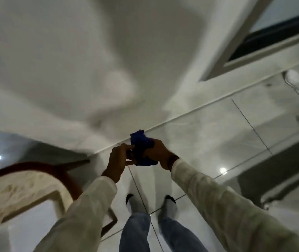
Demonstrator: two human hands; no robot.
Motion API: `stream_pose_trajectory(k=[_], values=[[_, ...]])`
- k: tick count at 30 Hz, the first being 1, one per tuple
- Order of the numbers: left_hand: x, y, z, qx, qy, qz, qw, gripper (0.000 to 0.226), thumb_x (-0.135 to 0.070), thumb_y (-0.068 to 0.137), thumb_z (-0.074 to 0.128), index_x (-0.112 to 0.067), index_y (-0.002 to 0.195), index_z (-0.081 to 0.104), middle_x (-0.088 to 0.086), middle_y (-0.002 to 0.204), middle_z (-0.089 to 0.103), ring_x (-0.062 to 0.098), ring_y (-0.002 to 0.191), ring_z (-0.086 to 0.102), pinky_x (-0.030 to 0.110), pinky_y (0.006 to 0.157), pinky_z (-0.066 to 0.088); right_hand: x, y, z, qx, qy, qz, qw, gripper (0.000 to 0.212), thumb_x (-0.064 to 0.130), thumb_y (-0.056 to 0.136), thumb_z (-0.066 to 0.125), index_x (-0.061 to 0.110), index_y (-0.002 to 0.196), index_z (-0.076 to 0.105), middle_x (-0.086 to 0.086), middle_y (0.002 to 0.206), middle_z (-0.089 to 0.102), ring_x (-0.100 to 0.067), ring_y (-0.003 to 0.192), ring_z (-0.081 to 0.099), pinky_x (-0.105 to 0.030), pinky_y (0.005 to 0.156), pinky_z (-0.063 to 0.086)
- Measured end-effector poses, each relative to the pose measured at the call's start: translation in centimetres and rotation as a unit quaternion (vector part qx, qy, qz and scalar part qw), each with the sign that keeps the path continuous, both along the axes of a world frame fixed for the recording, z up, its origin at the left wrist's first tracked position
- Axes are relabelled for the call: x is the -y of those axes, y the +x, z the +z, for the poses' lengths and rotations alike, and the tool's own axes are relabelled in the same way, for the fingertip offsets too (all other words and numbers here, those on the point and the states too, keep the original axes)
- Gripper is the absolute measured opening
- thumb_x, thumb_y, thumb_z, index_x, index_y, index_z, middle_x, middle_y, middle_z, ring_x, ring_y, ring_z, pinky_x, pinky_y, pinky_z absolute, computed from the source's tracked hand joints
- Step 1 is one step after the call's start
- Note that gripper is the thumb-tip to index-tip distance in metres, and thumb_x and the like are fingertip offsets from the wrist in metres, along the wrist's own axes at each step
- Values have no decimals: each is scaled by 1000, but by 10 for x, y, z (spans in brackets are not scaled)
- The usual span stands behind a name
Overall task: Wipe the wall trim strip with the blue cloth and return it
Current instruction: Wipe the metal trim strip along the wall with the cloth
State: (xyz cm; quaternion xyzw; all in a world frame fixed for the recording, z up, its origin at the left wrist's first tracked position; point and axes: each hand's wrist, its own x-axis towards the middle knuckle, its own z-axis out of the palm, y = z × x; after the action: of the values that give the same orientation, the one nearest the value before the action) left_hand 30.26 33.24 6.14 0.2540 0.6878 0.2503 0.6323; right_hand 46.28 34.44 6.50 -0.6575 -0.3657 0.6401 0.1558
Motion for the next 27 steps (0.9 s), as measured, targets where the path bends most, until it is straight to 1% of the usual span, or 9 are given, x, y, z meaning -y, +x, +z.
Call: stream_pose_trajectory(k=[2,3,7,12,15,17,20,23,27], values=[[-24,22,-34,-132,45,-195,971,27,-19,104,51,-11,99,77,23,103,68,32,86,68,37,76,56,3,37,-41,-18,-41,-144,989,47,-8,83,63,-1,130,61,-27,128,67,-38,113,64,-42,93,55],[-35,24,-50,-229,95,-316,916,31,-24,106,50,-10,111,77,20,113,68,34,99,68,39,85,54,4,50,-60,-30,-60,-194,979,47,-7,83,64,1,130,61,-25,128,67,-37,110,64,-41,87,55],[-97,30,-161,-464,321,-615,551,51,-38,104,53,-12,147,64,19,157,57,41,147,52,60,121,39,-1,83,-185,-90,-87,-344,931,49,7,85,74,8,132,60,-12,116,66,-27,95,64,-29,63,53],[-177,51,-303,-544,388,-696,263,69,-54,106,32,-18,165,36,16,177,24,39,165,18,67,131,10,-26,78,-380,-154,-76,-416,893,52,-1,88,66,10,137,56,-16,128,63,-36,113,61,-42,85,55],[-204,53,-378,-581,413,-683,160,81,-60,101,9,-17,168,23,17,179,11,37,167,10,64,132,5,-48,59,-479,-191,-58,-447,872,50,-8,88,59,9,134,58,-23,137,62,-42,124,60,-54,103,53],[-220,50,-427,-613,412,-666,105,87,-60,95,-7,-18,171,6,15,180,-5,35,168,-3,61,133,-2,-67,45,-539,-215,-39,-458,861,48,-10,87,57,9,131,59,-25,133,63,-38,113,61,-54,98,54],[-236,39,-473,-640,422,-639,67,87,-58,94,-10,-16,170,-1,16,179,-13,35,167,-9,58,134,-5,-95,27,-600,-249,-14,-472,846,45,-14,86,58,12,123,60,-21,123,64,-38,108,62,-46,84,59],[-251,27,-491,-663,442,-604,5,84,-56,98,-7,-13,170,-9,20,176,-22,39,165,-16,60,133,-10,-126,13,-639,-265,17,-473,840,47,-14,84,59,16,119,60,-15,116,66,-40,113,62,-54,103,54],[-263,22,-497,-663,468,-581,-67,78,-48,102,-7,-8,169,-14,25,175,-23,45,164,-13,63,133,-6,-158,-6,-658,-271,35,-472,838,45,-9,82,58,23,114,63,-2,101,67,-33,107,65,-52,103,55]])
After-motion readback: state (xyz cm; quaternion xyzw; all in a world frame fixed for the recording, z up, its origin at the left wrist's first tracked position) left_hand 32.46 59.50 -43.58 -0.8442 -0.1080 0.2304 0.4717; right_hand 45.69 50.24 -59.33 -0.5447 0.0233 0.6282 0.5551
